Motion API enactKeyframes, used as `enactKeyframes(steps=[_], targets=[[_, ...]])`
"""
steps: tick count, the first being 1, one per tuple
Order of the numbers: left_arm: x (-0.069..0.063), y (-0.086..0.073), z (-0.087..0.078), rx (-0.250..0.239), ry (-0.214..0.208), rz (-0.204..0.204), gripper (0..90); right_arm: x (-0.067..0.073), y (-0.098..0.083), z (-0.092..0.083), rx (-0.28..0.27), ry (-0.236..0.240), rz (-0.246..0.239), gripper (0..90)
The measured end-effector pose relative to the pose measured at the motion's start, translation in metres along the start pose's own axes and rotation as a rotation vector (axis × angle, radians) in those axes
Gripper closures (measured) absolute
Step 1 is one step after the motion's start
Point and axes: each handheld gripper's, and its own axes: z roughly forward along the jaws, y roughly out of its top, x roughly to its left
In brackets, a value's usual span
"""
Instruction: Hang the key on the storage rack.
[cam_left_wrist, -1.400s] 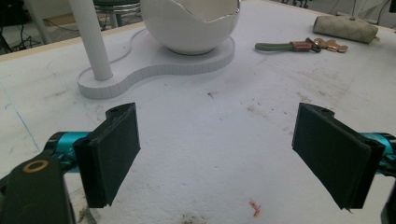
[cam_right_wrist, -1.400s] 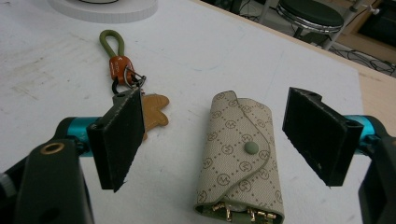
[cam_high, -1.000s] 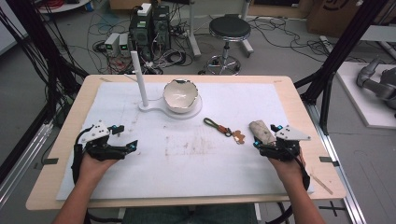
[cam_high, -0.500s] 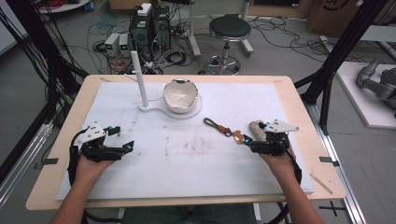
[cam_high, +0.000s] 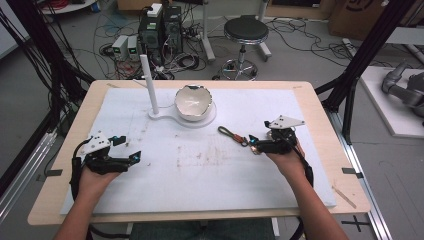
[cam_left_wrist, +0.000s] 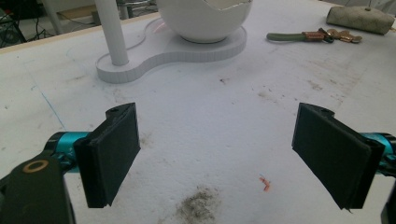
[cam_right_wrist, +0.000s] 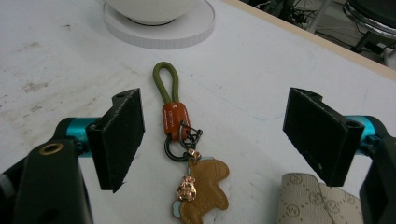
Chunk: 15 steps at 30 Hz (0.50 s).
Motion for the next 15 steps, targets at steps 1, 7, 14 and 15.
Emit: enactKeyframes(steps=[1,7,14,15], targets=[[0.0,0.0,0.0,0.0,0.0,0.0,15.0,0.001,0.002,0.002,0.005,0.001,-0.004,21.1],[0.001,0.0,0.001,-0.002,-0.004,-0.005,15.0,0.006,0.015,0.015,0.053,0.021,-0.039,21.1],[0.001,0.0,0.002,0.003,-0.006,-0.001,15.0,0.009,0.021,0.033,0.086,0.036,-0.06,21.1],[0.001,0.0,0.002,0.004,-0.005,-0.002,15.0,0.009,0.021,0.033,0.086,0.036,-0.06,21.1]])
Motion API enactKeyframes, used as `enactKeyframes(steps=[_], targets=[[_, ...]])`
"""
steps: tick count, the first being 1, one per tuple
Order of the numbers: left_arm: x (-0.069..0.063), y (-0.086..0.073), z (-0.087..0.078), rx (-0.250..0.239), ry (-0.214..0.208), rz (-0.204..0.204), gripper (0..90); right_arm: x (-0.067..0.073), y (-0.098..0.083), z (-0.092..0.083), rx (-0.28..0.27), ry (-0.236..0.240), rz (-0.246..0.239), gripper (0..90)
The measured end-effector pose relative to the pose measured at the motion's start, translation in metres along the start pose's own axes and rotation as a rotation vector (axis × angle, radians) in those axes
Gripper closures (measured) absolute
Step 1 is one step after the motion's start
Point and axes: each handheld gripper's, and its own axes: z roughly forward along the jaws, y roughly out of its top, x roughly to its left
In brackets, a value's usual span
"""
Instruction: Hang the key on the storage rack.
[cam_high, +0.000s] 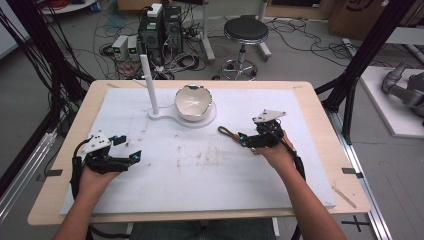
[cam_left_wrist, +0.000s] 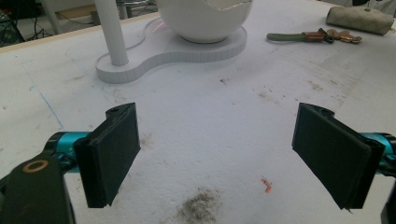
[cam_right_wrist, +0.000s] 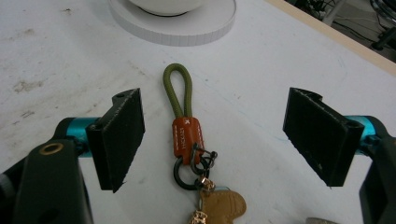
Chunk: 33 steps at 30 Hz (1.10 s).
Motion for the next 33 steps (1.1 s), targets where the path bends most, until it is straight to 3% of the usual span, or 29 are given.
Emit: enactKeyframes(steps=[2,17,22,23,27,30,33], targets=[[0.001,0.0,0.0,0.002,0.0,-0.001,15.0,-0.001,-0.002,0.01,0.039,0.006,-0.002,21.1],[0.0,-0.001,0.002,0.018,-0.003,0.001,15.0,0.003,0.0,0.041,0.165,-0.014,-0.009,21.8],[0.001,-0.002,0.003,0.031,-0.002,-0.01,15.0,0.008,-0.002,0.052,0.219,-0.012,-0.026,27.1],[0.001,-0.002,0.003,0.033,-0.002,-0.009,15.0,0.009,-0.004,0.055,0.26,-0.007,-0.028,31.4],[0.002,-0.002,0.003,0.036,-0.004,-0.011,15.0,0.008,-0.004,0.054,0.268,0.013,-0.005,37.6],[0.001,-0.003,0.004,0.046,-0.009,-0.012,15.0,0.008,-0.004,0.053,0.271,0.055,-0.005,52.1],[0.001,-0.003,0.004,0.046,-0.012,-0.012,15.0,0.008,-0.003,0.053,0.271,0.072,-0.012,57.6]])
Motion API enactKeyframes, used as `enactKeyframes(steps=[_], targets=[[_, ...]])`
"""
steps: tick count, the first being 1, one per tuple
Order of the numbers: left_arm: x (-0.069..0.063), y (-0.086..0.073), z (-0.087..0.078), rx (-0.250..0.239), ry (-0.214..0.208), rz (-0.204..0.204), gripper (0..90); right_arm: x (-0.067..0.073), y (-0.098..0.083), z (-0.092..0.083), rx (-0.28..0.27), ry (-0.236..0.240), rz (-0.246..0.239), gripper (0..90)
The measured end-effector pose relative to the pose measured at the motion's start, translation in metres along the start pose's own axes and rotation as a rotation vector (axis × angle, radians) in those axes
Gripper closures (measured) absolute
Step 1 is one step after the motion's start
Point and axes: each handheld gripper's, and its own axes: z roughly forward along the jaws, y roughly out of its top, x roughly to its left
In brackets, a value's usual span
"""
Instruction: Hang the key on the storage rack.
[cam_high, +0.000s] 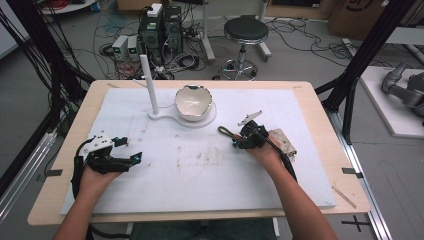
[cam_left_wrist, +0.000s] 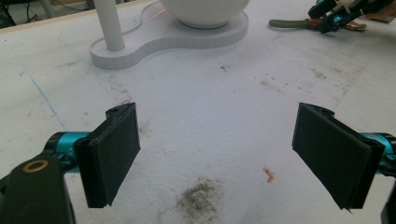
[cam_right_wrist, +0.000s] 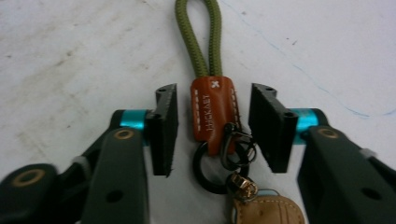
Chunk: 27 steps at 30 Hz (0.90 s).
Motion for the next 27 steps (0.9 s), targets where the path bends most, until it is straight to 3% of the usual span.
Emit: enactKeyframes(steps=[2,7,13,15,19,21,27], targets=[[0.0,0.0,0.0,0.0,0.001,0.002,15.0,0.002,0.0,-0.001,0.006,0.02,-0.008,67.4],[-0.001,0.001,-0.001,-0.003,-0.001,0.005,15.0,0.004,0.001,-0.001,0.004,0.016,-0.014,69.6],[-0.001,0.001,-0.001,-0.008,-0.002,0.006,15.0,0.003,0.0,-0.004,0.002,0.008,0.021,73.0],[0.0,0.001,-0.001,-0.009,-0.002,0.006,15.0,0.003,-0.002,-0.01,-0.045,0.011,0.038,73.3],[0.0,0.001,-0.001,-0.011,0.0,0.006,15.0,0.004,-0.001,-0.019,-0.088,0.01,0.035,73.4],[0.0,0.001,-0.001,-0.011,0.002,0.008,15.0,0.006,0.0,-0.031,-0.144,0.007,0.029,73.3],[0.0,0.001,-0.003,-0.014,0.007,0.004,15.0,0.009,0.002,-0.045,-0.201,0.019,0.031,73.3]])
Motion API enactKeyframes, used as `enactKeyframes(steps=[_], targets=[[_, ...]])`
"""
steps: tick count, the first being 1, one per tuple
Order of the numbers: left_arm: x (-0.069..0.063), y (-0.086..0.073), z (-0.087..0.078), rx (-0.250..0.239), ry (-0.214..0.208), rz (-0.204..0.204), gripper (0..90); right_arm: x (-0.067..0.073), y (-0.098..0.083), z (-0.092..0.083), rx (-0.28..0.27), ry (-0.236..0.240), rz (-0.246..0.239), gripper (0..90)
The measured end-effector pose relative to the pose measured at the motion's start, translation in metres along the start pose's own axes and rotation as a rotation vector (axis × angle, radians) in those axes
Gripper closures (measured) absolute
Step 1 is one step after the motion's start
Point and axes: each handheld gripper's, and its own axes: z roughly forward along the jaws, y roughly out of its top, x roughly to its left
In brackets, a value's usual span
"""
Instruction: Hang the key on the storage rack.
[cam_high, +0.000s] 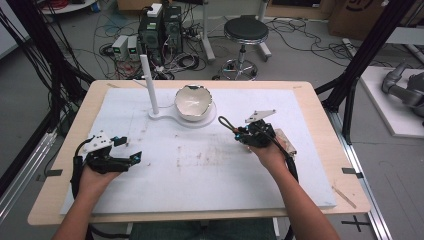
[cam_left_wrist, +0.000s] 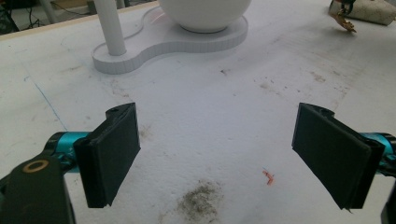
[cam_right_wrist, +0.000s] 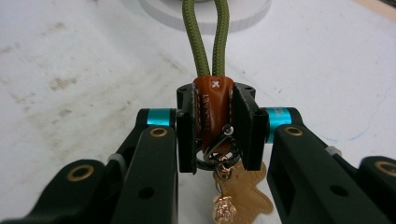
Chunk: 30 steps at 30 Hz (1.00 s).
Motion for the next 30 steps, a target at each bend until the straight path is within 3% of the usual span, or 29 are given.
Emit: enactKeyframes(steps=[5,9,10,12,22,30], targets=[[0.0,0.0,-0.001,-0.003,0.005,0.002,15.0,0.004,0.011,-0.012,-0.055,0.001,-0.011,73.3],[0.0,0.0,-0.002,-0.004,0.006,0.004,15.0,0.011,0.027,-0.023,-0.101,0.006,-0.031,73.3],[0.0,0.0,-0.003,-0.007,0.008,0.003,15.0,0.015,0.037,-0.026,-0.12,0.01,-0.056,73.3],[0.0,0.0,-0.003,-0.006,0.01,0.0,15.0,0.017,0.04,-0.027,-0.128,0.011,-0.061,73.3],[0.002,-0.003,-0.014,-0.009,0.027,0.0,15.0,0.038,0.092,-0.029,-0.189,0.023,-0.16,73.2],[0.005,-0.006,-0.021,-0.015,0.045,-0.003,15.0,0.042,0.12,-0.03,-0.222,0.012,-0.184,73.2]])
